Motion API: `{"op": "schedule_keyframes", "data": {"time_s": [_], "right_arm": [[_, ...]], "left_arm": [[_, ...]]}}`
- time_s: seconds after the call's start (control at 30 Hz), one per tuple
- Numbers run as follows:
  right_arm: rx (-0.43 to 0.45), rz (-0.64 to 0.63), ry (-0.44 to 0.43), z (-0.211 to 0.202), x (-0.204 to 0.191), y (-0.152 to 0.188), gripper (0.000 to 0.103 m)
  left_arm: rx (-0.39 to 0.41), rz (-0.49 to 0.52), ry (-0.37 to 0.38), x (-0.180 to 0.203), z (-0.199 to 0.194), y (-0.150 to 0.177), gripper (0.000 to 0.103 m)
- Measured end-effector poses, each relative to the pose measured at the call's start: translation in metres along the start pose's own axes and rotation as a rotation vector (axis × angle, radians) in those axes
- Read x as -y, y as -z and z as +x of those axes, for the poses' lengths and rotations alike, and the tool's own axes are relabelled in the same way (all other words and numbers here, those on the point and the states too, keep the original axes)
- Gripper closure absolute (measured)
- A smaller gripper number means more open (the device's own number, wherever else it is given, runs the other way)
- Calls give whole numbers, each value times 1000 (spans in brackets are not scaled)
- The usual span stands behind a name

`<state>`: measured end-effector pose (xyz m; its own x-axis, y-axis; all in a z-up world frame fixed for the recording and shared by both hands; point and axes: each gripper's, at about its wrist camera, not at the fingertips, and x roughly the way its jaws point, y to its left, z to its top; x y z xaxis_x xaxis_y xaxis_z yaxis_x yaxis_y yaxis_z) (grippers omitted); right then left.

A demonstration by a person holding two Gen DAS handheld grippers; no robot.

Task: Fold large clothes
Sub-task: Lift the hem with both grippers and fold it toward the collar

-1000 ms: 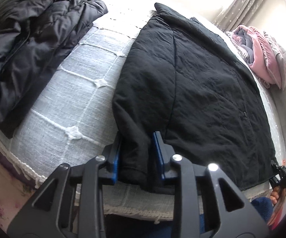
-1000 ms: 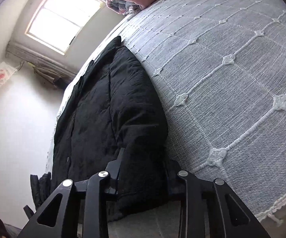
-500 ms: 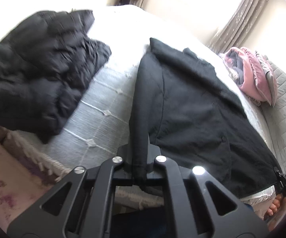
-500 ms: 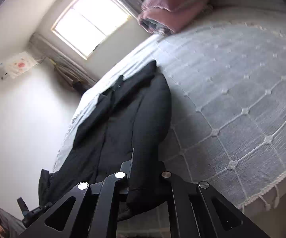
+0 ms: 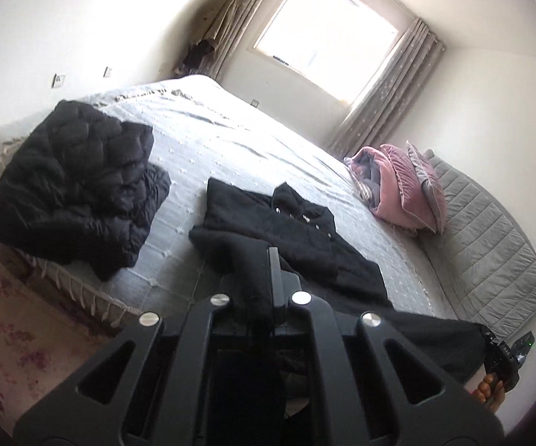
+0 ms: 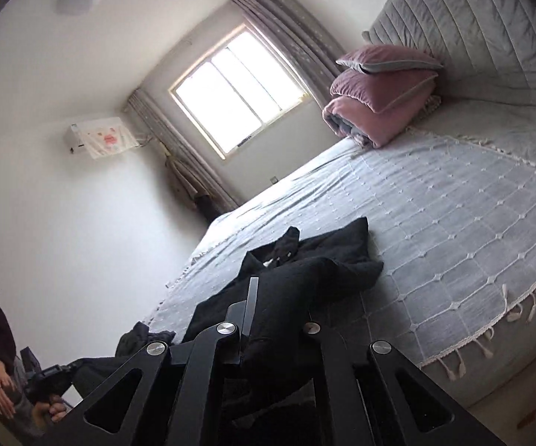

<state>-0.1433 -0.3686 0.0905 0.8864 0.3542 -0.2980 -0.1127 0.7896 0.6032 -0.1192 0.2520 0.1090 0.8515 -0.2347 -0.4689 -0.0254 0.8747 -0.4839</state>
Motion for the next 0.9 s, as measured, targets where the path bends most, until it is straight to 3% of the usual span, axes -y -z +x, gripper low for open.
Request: {"op": "schedule_keyframes", "data": {"time_s": [0.1, 0.37, 0.5, 0.6, 0.7, 0.8, 0.87, 0.9], "right_arm": [[-16, 12, 25, 27, 5, -8, 97], [-43, 63, -14, 114, 12, -32, 96], [-73, 101, 26, 179, 32, -51, 96], [-132, 109, 121, 251, 51, -65, 93], [-255, 161, 247, 335, 87, -68, 91], [-340, 229, 286, 371, 118, -66, 89], [-348, 241, 259, 381, 130, -64, 85], [-353, 230, 253, 383, 129, -64, 83]], "left_arm": [[6, -21, -45, -2, 22, -9, 97], [-20, -60, -101, -2, 93, -41, 96], [-43, -67, -155, 7, 156, -72, 96], [-101, -16, -197, 18, 226, -98, 94], [-250, -12, -191, 13, 317, -116, 83], [-347, -54, -159, -2, 360, -120, 74], [-350, -41, -132, -5, 367, -121, 40], [-330, -4, -147, -7, 367, -119, 32]]}}
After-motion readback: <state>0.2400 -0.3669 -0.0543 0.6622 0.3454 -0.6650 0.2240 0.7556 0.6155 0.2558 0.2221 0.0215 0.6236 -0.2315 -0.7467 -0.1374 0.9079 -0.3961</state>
